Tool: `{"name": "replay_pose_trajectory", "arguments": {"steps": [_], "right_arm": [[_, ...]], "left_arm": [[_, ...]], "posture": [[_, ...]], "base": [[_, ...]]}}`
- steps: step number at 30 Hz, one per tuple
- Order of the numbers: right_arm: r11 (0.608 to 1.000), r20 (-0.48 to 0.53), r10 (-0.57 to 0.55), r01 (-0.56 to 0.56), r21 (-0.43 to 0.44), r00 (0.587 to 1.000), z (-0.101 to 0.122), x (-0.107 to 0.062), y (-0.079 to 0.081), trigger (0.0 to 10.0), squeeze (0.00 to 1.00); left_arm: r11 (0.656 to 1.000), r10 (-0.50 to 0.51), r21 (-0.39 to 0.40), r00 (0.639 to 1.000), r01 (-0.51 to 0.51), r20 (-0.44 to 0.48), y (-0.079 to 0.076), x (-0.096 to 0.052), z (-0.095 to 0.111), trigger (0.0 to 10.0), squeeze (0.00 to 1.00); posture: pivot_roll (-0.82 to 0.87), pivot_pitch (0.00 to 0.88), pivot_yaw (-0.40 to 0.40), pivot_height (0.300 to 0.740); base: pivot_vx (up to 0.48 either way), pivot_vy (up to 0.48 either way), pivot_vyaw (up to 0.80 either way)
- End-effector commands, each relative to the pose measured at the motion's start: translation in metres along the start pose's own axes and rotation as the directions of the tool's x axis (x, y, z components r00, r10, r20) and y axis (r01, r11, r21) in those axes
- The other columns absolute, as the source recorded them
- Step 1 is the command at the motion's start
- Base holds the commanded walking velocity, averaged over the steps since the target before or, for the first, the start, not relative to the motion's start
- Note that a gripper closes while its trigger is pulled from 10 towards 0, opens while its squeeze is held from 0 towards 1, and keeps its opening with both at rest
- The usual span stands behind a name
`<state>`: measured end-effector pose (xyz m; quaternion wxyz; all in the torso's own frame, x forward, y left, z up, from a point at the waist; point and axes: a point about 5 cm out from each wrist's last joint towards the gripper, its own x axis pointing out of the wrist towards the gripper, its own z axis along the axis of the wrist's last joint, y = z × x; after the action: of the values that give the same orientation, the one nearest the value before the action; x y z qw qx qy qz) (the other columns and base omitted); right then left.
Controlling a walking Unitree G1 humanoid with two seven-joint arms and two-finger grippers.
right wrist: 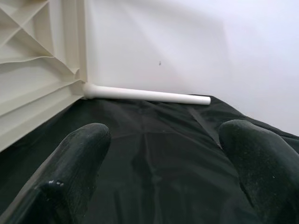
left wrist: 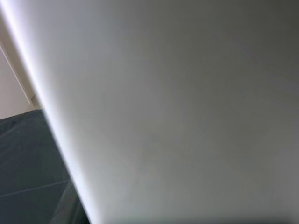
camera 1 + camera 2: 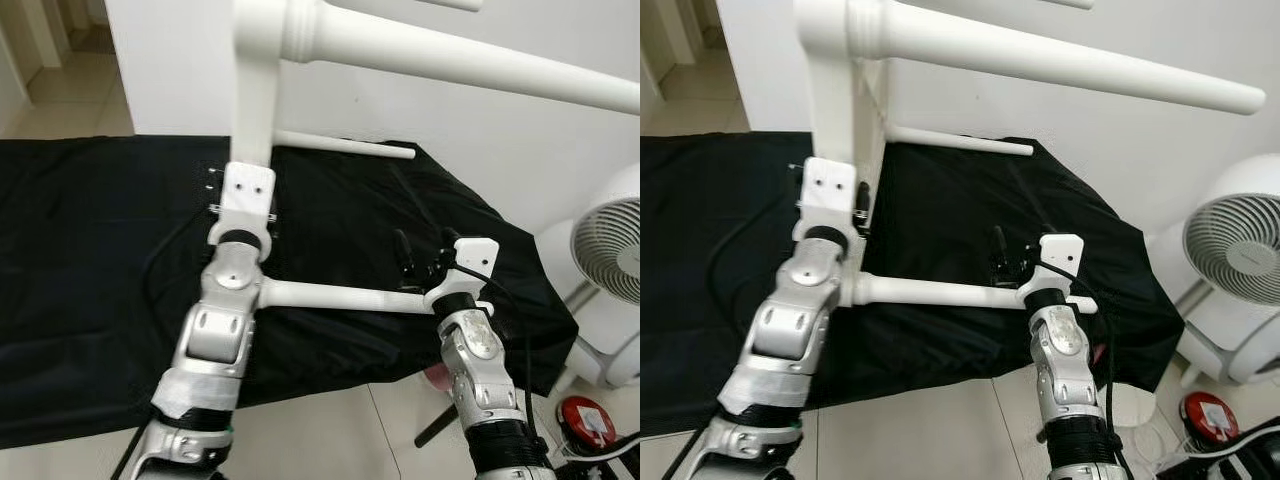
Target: Building children table
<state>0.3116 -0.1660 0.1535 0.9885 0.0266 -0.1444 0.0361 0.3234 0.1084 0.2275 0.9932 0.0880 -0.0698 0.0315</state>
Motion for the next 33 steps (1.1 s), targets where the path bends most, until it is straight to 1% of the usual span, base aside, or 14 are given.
{"name": "replay_pose_trajectory", "arguments": {"steps": [1,3,5,8,9,16,18,23,25,26,27,28,29,33], "right_arm": [[1.0,-0.002,-0.013,0.013,-0.012,1.0,-0.001,0.001,-0.006,10.0,0.0],[1.0,-0.004,-0.006,0.006,-0.013,1.0,-0.001,0.003,-0.006,10.0,0.0],[1.0,-0.004,-0.006,0.006,-0.013,1.0,-0.001,0.003,-0.006,10.0,0.0],[1.0,-0.006,0.007,-0.007,-0.016,1.0,0.0,0.006,-0.006,10.0,0.0],[1.0,-0.006,0.009,-0.009,-0.017,1.0,0.0,0.006,-0.006,10.0,0.0],[1.0,-0.012,0.02,-0.021,-0.023,1.0,-0.001,0.007,-0.007,10.0,0.0],[0.999,-0.015,0.028,-0.028,-0.023,0.999,-0.001,0.008,-0.007,10.0,0.0],[0.999,-0.018,0.034,-0.034,-0.023,0.999,-0.002,0.008,-0.007,10.0,0.0],[0.999,-0.018,0.034,-0.034,-0.023,0.999,-0.002,0.008,-0.007,10.0,0.0],[0.999,-0.021,0.036,-0.037,-0.025,0.999,-0.003,0.008,-0.007,10.0,0.0],[0.999,-0.021,0.036,-0.037,-0.025,0.999,-0.003,0.008,-0.007,10.0,0.0],[0.999,-0.023,0.038,-0.038,-0.026,0.999,-0.003,0.008,-0.007,10.0,0.0],[0.999,-0.026,0.04,-0.041,-0.026,0.999,-0.004,0.008,-0.007,10.0,0.0],[0.999,-0.031,0.044,-0.045,-0.027,0.999,-0.005,0.008,-0.008,10.0,0.0]], "left_arm": [[0.972,0.225,0.047,0.969,-0.23,0.102,0.045,-0.001,0.022,0.0,0.0],[0.951,0.294,0.06,0.949,-0.302,0.119,0.064,-0.005,0.028,0.0,0.0],[0.951,0.294,0.06,0.949,-0.302,0.119,0.064,-0.005,0.028,0.0,0.0],[0.924,0.366,0.061,0.921,-0.377,0.135,0.079,-0.014,0.035,0.0,0.0],[0.917,0.384,0.057,0.913,-0.395,0.137,0.081,-0.016,0.036,0.0,0.0],[0.899,0.425,0.056,0.896,-0.435,0.132,0.085,-0.024,0.037,0.0,0.0],[0.88,0.461,0.052,0.876,-0.471,0.14,0.09,-0.028,0.039,0.0,0.0],[0.864,0.489,0.062,0.861,-0.5,0.136,0.096,-0.031,0.039,0.0,0.0],[0.864,0.489,0.062,0.861,-0.5,0.136,0.096,-0.031,0.039,0.0,0.0],[0.85,0.511,0.062,0.848,-0.523,0.143,0.1,-0.032,0.041,0.0,0.0],[0.85,0.511,0.062,0.848,-0.523,0.143,0.1,-0.032,0.041,0.0,0.0],[0.836,0.533,0.057,0.832,-0.546,0.152,0.104,-0.034,0.044,0.0,0.0],[0.83,0.541,0.051,0.825,-0.555,0.163,0.106,-0.036,0.047,0.0,0.0],[0.83,0.542,0.047,0.823,-0.556,0.168,0.105,-0.04,0.052,0.0,0.0]], "posture": [[0.01,0.0,-0.096,0.74],[0.02,0.0,-0.109,0.74],[0.02,0.0,-0.109,0.74],[0.03,0.0,-0.125,0.74],[0.03,0.0,-0.128,0.74],[0.03,0.0,-0.143,0.74],[0.03,0.0,-0.144,0.74],[0.03,0.0,-0.149,0.74],[0.03,0.0,-0.149,0.74],[0.03,0.0,-0.149,0.74],[0.03,0.0,-0.149,0.74],[0.04,0.0,-0.151,0.74],[0.04,0.0,-0.157,0.74],[0.04,0.0,-0.16,0.74]], "base": [[0.0,0.0,0.0],[0.0,0.0,0.0],[0.0,0.0,0.0],[0.0,0.0,0.0],[0.0,0.0,0.0],[0.0,0.0,0.0],[0.0,0.0,0.0],[0.0,0.0,0.0],[0.0,0.0,0.0],[0.0,0.0,0.0],[0.0,0.0,0.0],[0.0,0.0,0.0],[0.0,0.0,0.0],[0.0,0.0,0.0]]}}
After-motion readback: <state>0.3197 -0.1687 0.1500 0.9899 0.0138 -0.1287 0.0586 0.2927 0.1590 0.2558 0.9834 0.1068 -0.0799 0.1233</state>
